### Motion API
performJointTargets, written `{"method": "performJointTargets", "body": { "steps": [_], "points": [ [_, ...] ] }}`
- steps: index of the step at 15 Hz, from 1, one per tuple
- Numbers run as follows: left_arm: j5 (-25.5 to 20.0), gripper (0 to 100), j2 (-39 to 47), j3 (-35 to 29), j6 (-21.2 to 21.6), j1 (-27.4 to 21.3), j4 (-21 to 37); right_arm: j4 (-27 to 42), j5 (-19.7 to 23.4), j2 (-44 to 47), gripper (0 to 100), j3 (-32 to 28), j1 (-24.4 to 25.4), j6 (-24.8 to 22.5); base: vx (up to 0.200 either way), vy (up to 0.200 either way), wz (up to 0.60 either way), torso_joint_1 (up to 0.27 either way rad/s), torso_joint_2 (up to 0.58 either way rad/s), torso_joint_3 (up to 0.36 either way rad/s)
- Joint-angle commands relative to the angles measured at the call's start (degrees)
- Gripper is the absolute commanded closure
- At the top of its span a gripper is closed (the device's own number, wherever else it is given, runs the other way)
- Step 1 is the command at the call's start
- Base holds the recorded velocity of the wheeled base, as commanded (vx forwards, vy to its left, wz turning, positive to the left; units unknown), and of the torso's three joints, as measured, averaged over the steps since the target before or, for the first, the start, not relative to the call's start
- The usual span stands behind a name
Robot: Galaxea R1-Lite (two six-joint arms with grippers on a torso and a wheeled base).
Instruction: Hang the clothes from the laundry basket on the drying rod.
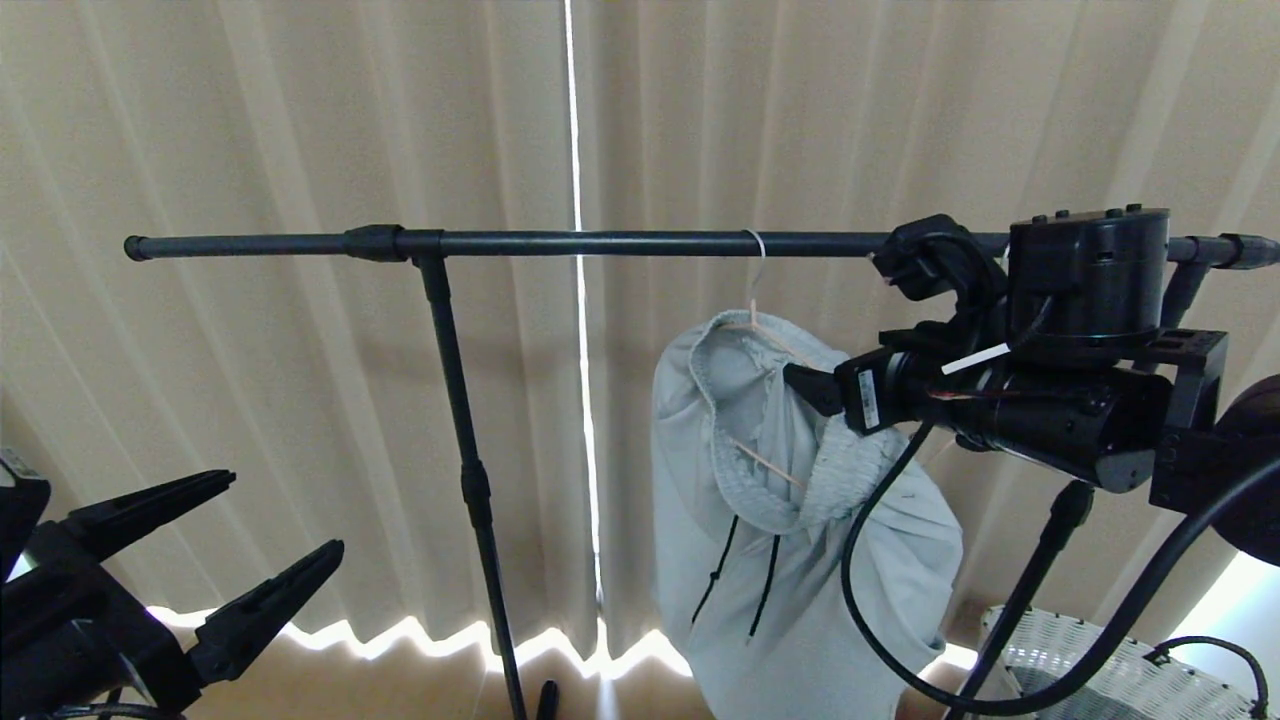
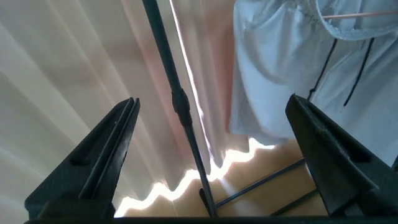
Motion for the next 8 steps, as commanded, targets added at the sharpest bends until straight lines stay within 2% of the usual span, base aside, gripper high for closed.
{"method": "performJointTargets", "body": {
  "steps": [1,4,6,8],
  "points": [
    [-0.01,0,0.07,0.09,0.01,-0.02,-0.02,-1.93,0.95,0.15,0,1.70,-0.06,-0.18,0.000,0.000,0.00,0.000,0.00,0.000],
    [-0.01,0,0.07,0.09,0.01,-0.02,-0.02,-4.30,2.45,1.55,0,2.14,-0.23,-0.09,0.000,0.000,0.00,0.000,0.00,0.000],
    [-0.01,0,0.07,0.09,0.10,-0.11,-0.02,-9.48,4.56,2.87,0,3.11,-0.14,-0.09,0.000,0.000,0.00,0.000,0.00,0.000],
    [-0.01,0,0.07,0.09,0.10,-0.02,0.06,-18.71,9.22,4.63,0,5.40,-0.23,-0.26,0.000,0.000,0.00,0.000,0.00,0.000]
  ]
}}
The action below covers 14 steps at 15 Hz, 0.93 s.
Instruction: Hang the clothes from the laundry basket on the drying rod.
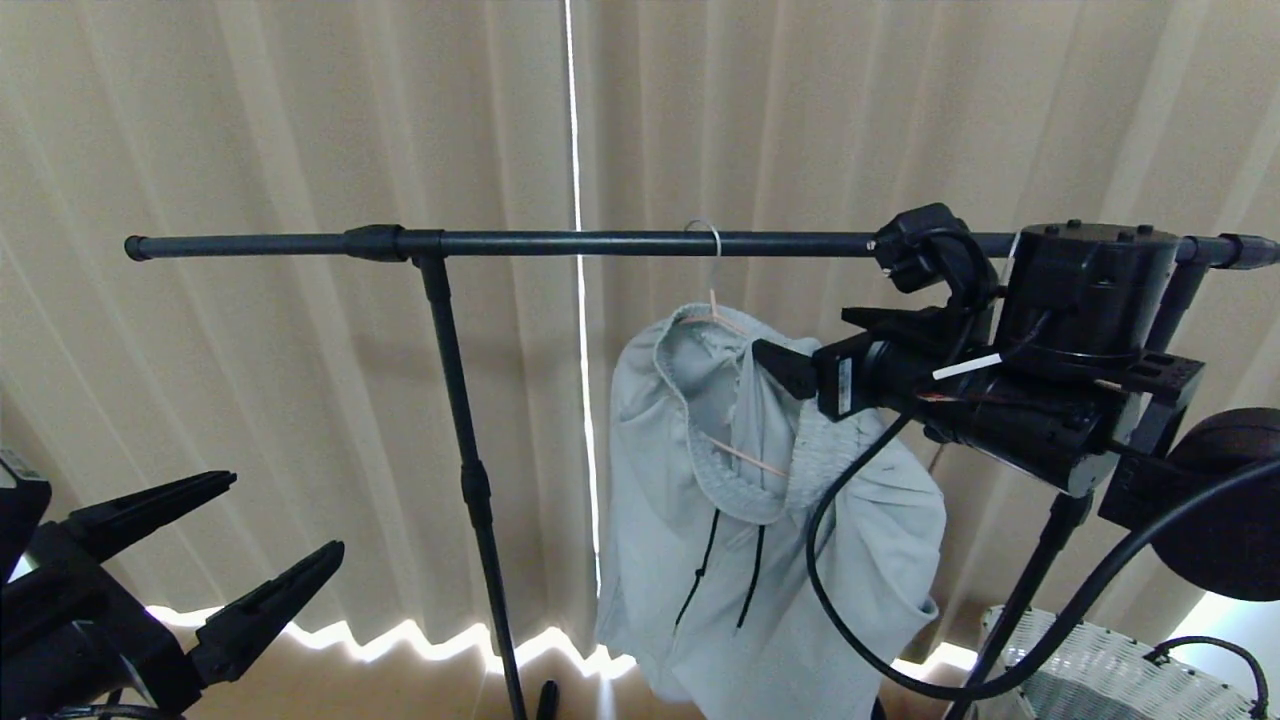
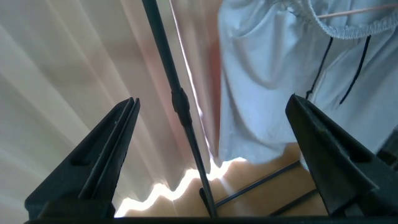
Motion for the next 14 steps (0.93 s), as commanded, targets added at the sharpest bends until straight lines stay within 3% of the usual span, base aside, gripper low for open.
{"method": "performJointTargets", "body": {
  "steps": [1,3,6,9,11,14],
  "points": [
    [0.01,0,0.07,0.07,0.01,-0.04,0.06,-3.41,2.07,1.88,0,2.03,-0.04,-0.19,0.000,0.000,0.00,0.000,0.00,0.000],
    [0.01,0,0.16,0.07,0.01,0.05,-0.02,-4.64,2.51,1.97,0,2.65,-0.04,-0.28,0.000,0.000,0.00,0.000,0.00,0.000],
    [0.01,0,0.07,0.07,0.01,0.05,-0.02,-3.06,2.51,1.97,0,3.88,-2.06,-6.43,0.000,0.000,0.00,0.000,0.00,0.000],
    [0.01,0,0.16,-0.02,0.01,0.05,0.06,4.33,2.51,1.35,0,0.89,-2.32,-8.28,0.000,0.000,0.00,0.000,0.00,0.000],
    [0.01,0,0.25,-0.02,0.01,0.05,-0.02,20.06,2.51,0.91,0,-8.25,-2.23,-8.37,0.000,0.000,0.00,0.000,0.00,0.000],
    [0.01,0,0.16,-0.02,-0.07,0.05,0.06,36.23,2.51,1.35,0,-19.24,-1.97,-8.28,0.000,0.000,0.00,0.000,0.00,0.000]
  ]
}}
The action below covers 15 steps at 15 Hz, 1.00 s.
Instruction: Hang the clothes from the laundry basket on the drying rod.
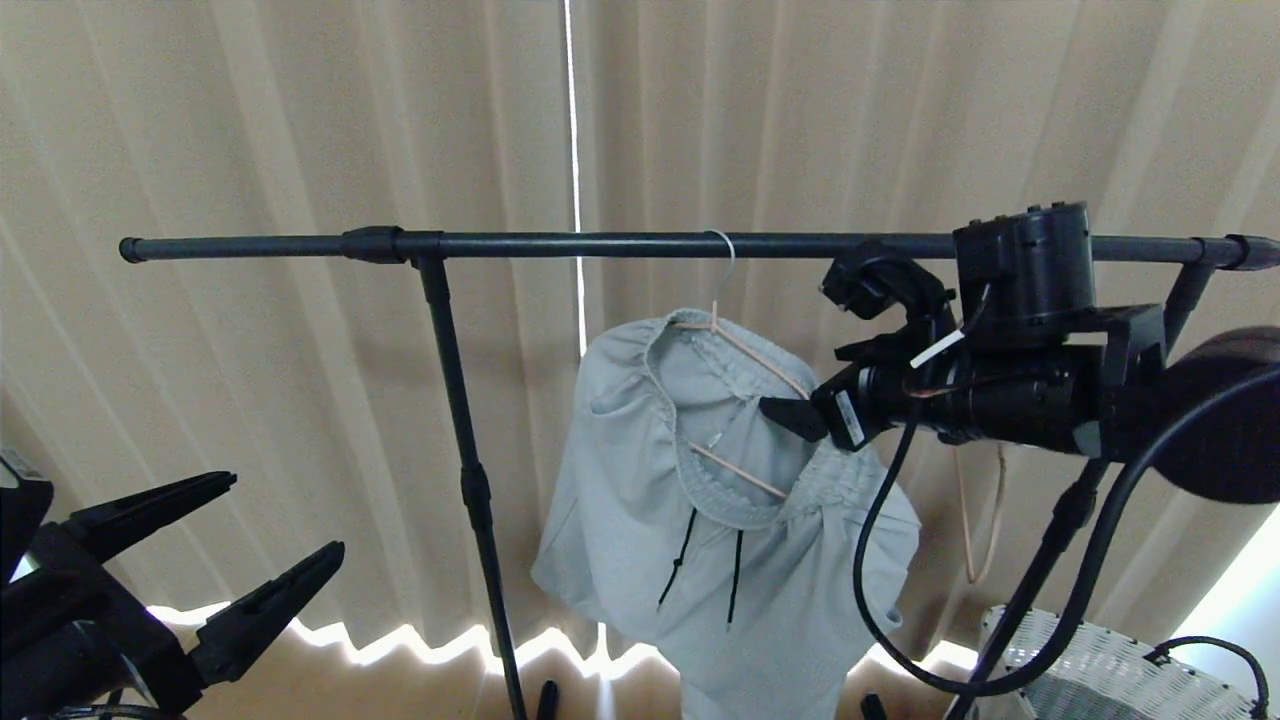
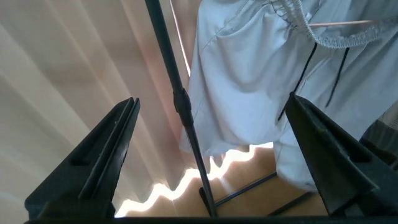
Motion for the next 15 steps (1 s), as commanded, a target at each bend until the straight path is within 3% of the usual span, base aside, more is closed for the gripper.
{"method": "performJointTargets", "body": {
  "steps": [1,4,8,12,15],
  "points": [
    [-0.01,0,0.14,-0.02,-0.04,0.00,-0.01,9.89,-0.35,0.61,0,-10.12,0.21,-0.01,0.000,0.000,0.00,0.000,0.00,0.000],
    [-0.01,0,0.22,-0.02,-0.04,0.00,-0.01,20.88,-1.05,0.79,0,-15.48,0.12,0.16,0.000,0.000,0.00,0.000,0.00,0.000],
    [-0.01,0,0.31,0.07,-0.04,0.00,-0.01,28.26,-5.10,1.84,0,-19.35,0.39,0.07,0.000,0.000,0.00,0.000,0.00,0.000],
    [-0.01,0,0.31,0.16,0.05,0.00,-0.01,29.49,-5.10,1.67,0,-21.72,1.97,0.25,0.000,0.000,0.00,0.000,0.00,0.000],
    [-0.01,0,0.31,0.25,0.05,-0.08,-0.01,28.96,-4.74,-2.73,0,-18.12,2.15,1.83,0.000,0.000,0.00,0.000,0.00,0.000]
  ]
}}
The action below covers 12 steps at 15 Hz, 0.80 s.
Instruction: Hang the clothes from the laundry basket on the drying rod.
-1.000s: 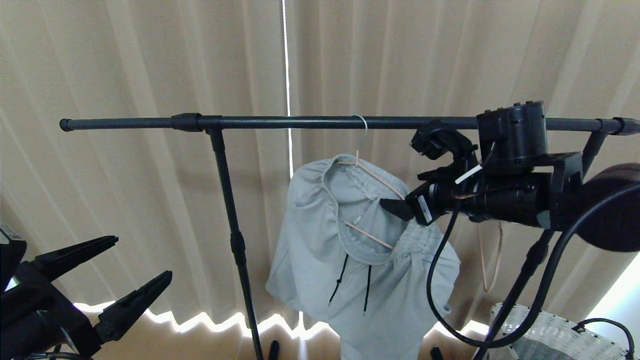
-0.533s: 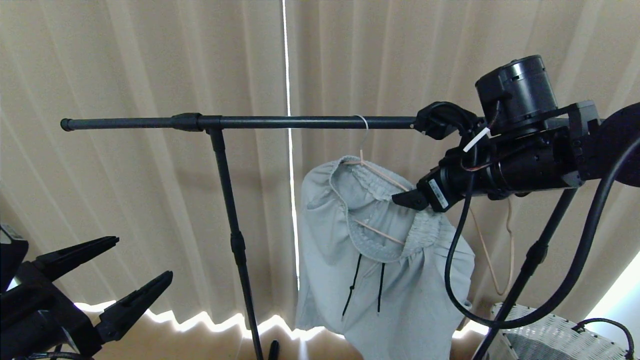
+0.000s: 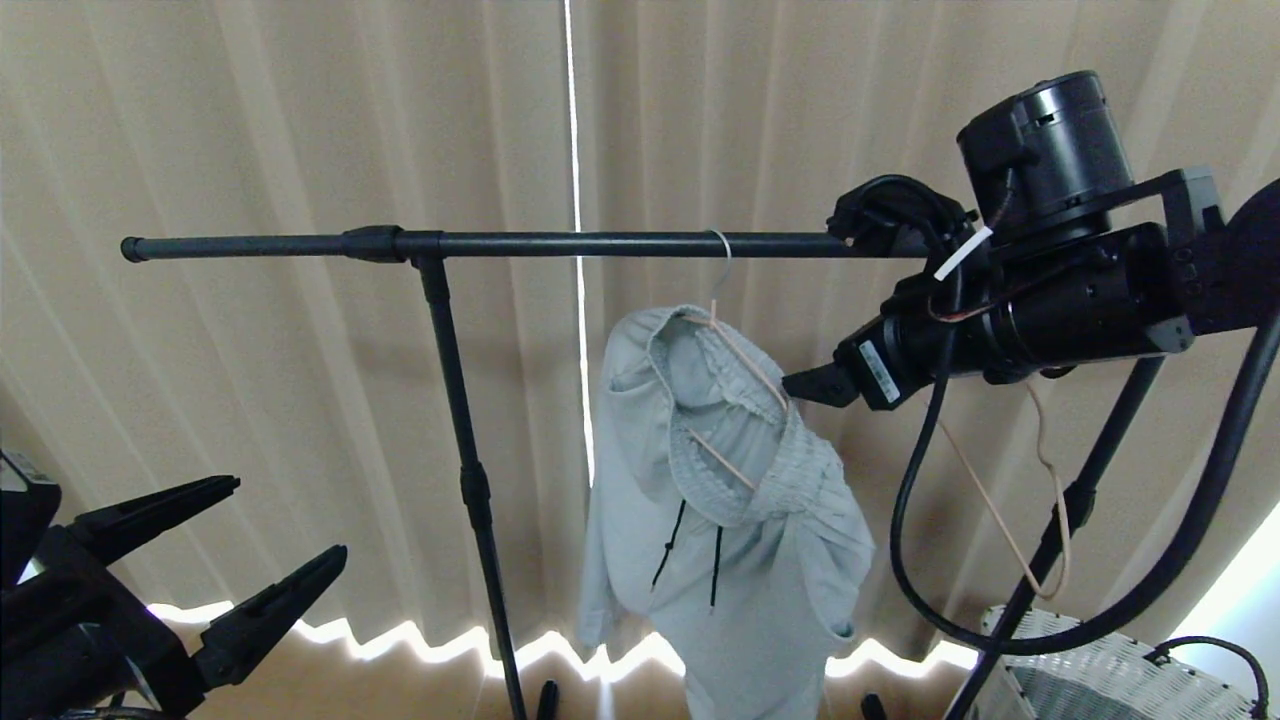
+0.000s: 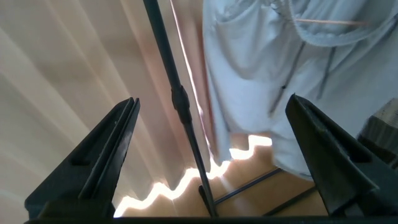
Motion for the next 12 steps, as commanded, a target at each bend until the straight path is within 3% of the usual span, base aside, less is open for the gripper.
{"method": "performJointTargets", "body": {
  "steps": [1,5,8,12],
  "points": [
    [-0.01,0,0.09,-0.01,0.01,0.00,-0.03,-0.17,0.07,-3.27,0,2.25,0.07,0.45,0.000,0.000,0.00,0.000,0.00,0.000],
    [-0.01,0,0.09,0.34,0.01,0.00,-0.03,-0.35,-0.37,-16.98,0,12.54,-0.89,1.15,0.000,0.000,0.00,0.000,0.00,0.000],
    [0.17,0,-1.49,2.10,0.10,1.85,-0.03,-1.66,-0.37,-26.83,0,22.03,-5.90,1.15,0.000,0.000,0.00,0.000,0.00,0.000],
    [0.26,0,-5.27,5.53,-0.51,3.69,0.14,-15.90,-0.54,-35.35,0,37.32,-15.92,0.71,0.000,0.000,0.00,0.000,0.00,0.000]
  ]
}}
